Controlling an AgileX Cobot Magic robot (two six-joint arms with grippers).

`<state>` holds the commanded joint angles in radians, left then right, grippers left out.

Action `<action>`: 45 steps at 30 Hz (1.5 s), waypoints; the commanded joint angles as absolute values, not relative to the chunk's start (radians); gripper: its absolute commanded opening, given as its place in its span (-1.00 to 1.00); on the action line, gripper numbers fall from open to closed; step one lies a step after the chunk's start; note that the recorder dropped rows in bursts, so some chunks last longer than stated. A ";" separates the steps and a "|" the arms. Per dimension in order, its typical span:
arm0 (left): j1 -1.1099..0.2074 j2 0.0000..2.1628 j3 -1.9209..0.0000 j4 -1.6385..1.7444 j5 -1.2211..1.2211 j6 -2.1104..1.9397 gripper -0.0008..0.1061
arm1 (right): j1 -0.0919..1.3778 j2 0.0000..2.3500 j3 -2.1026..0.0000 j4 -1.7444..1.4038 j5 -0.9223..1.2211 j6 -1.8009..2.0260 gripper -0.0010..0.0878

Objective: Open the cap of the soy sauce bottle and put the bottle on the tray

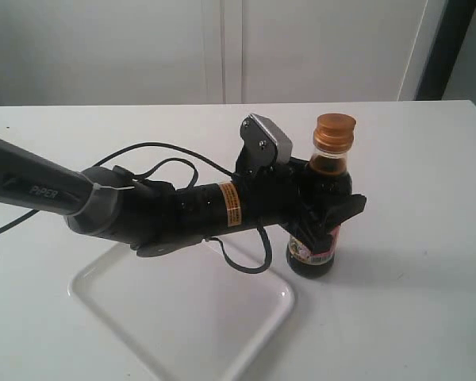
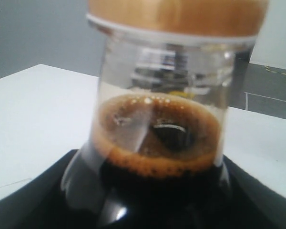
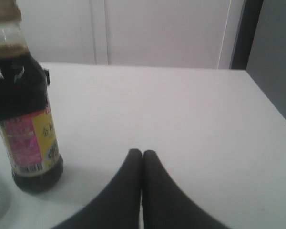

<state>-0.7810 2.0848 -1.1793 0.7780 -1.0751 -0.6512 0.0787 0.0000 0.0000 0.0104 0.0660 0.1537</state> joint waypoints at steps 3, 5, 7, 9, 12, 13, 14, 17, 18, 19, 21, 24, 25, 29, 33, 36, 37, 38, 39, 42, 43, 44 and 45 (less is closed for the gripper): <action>-0.781 2.085 -1.179 0.778 -1.075 -0.651 -0.99 | 0.079 0.000 0.000 0.008 -0.073 0.198 -0.98; -0.781 2.085 -1.179 0.778 -1.075 -0.651 -0.99 | 0.079 0.000 0.000 0.008 -0.186 0.201 -0.98; -0.781 2.085 -1.179 0.778 -1.075 -0.651 -0.99 | 0.079 0.000 0.000 0.008 -0.280 0.225 -0.98; -0.781 2.085 -1.179 0.778 -1.075 -0.651 -0.99 | 0.079 0.000 0.000 0.008 -0.344 0.298 -0.98; -0.781 2.085 -1.179 0.791 -1.075 -0.651 -0.99 | 0.079 0.000 -0.011 0.008 -0.314 0.345 -0.98; -0.781 2.085 -1.179 0.797 -1.075 -0.651 -0.99 | 0.079 0.000 -0.025 0.008 -0.300 0.345 -0.98; -0.781 2.085 -1.179 0.804 -1.075 -0.651 -0.99 | 0.079 0.000 -0.038 0.008 -0.285 0.345 -0.98; -0.781 2.085 -1.179 0.820 -1.075 -0.651 -0.99 | 0.079 0.013 -0.092 0.000 -0.269 0.308 -0.98; -0.781 2.085 -1.179 0.821 -1.075 -0.651 -0.99 | 0.079 0.034 -0.117 0.000 -0.271 0.280 -0.98; -0.781 2.085 -1.179 0.821 -1.075 -0.651 -0.99 | 0.079 0.058 -0.135 0.000 -0.271 0.260 -0.98; -0.781 2.085 -1.179 0.821 -1.075 -0.651 -0.99 | 0.079 0.121 -0.182 0.000 -0.251 0.239 -0.98; -0.781 2.085 -1.179 0.824 -1.075 -0.651 -0.99 | 0.079 0.229 -0.256 0.000 -0.214 0.239 -0.98; -0.781 2.085 -1.179 0.824 -1.075 -0.651 -0.99 | 0.079 0.261 -0.275 0.000 -0.202 0.237 -0.98; -0.781 2.085 -1.179 0.824 -1.075 -0.651 -0.99 | 0.081 0.400 -0.351 -0.034 -0.151 0.234 -0.98; -0.781 2.085 -1.179 0.824 -1.075 -0.651 -0.99 | 0.081 0.518 -0.405 -0.081 -0.091 0.232 -0.98; -0.781 2.085 -1.179 0.826 -1.075 -0.651 -0.99 | 0.081 0.587 -0.449 -0.093 0.008 0.224 -0.98; -0.781 2.085 -1.179 0.826 -1.075 -0.651 -0.99 | 0.081 0.608 -0.461 -0.093 0.046 0.207 -0.98; -0.781 2.085 -1.179 0.826 -1.075 -0.651 -0.99 | 0.081 0.623 -0.472 -0.093 0.089 0.193 -0.98; -0.781 2.085 -1.179 0.826 -1.075 -0.651 -0.99 | 0.081 0.641 -0.486 -0.093 0.131 0.173 -0.98; -0.781 2.085 -1.179 0.826 -1.075 -0.651 -0.99 | 0.081 0.687 -0.527 -0.080 0.256 0.109 -0.98; -0.781 2.085 -1.179 0.828 -1.075 -0.651 -0.99 | 0.081 0.705 -0.540 -0.074 0.294 0.081 -0.98; -0.781 2.085 -1.179 0.828 -1.075 -0.651 -0.99 | 0.081 0.718 -0.553 -0.063 0.323 0.054 -0.98; -0.781 2.085 -1.179 0.831 -1.075 -0.651 -0.99 | 0.081 0.736 -0.568 -0.039 0.361 0.012 -0.98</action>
<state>-0.7810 2.0848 -1.1793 0.8310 -1.0751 -0.6512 0.0806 0.7358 -0.5677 -0.0392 0.3608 0.0123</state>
